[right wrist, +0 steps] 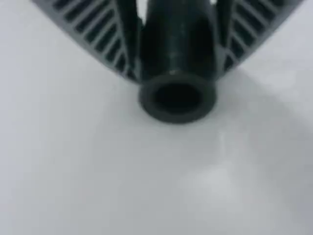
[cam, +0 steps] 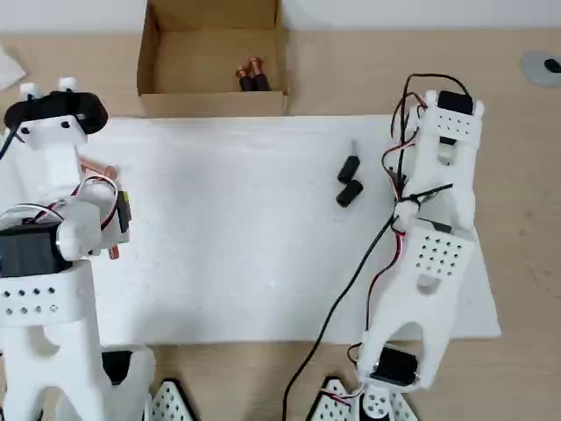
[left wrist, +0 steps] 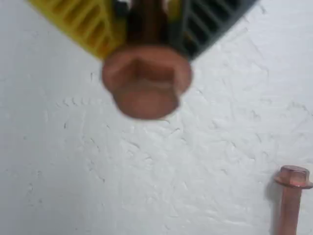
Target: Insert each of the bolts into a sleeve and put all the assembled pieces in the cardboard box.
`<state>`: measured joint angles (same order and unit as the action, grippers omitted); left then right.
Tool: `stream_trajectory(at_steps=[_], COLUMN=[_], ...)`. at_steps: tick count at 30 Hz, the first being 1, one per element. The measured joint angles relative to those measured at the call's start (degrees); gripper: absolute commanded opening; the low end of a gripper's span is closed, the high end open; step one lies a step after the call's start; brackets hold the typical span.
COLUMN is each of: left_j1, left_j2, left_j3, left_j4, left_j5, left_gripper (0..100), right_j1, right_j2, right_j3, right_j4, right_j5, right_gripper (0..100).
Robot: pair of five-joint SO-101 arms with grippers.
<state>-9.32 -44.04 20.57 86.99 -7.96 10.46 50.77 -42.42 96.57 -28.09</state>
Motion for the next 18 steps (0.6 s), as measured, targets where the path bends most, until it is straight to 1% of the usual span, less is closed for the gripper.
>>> stream_trajectory(at_steps=[3, 7, 9, 11, 15, 18], left_j1=[0.0, 0.0, 0.0, 0.0, 0.0, 0.0], left_j2=[0.0, 0.0, 0.0, 0.0, 0.0, 0.0], left_j3=[0.0, 0.0, 0.0, 0.0, -2.64, -5.71], left_j4=[0.0, 0.0, 0.0, 0.0, 0.0, 0.0], left_j5=[0.0, 0.0, 0.0, 0.0, 0.0, 0.0], left_gripper=[1, 1, 1, 1, 1, 1], right_j1=[0.0, 0.0, -0.09, -2.29, -3.87, -4.13], right_j2=[0.09, 0.79, 1.05, 0.53, -6.77, -14.59], right_j3=[-0.18, -3.52, -6.77, -11.87, -21.71, -24.0], right_j4=[0.09, 2.29, 3.43, 4.4, 4.66, 4.66], right_j5=[5.19, 8.62, 10.37, 12.48, 17.49, 22.07], right_gripper=[1.0, 1.0, 1.0, 1.0, 1.0, 1.0])
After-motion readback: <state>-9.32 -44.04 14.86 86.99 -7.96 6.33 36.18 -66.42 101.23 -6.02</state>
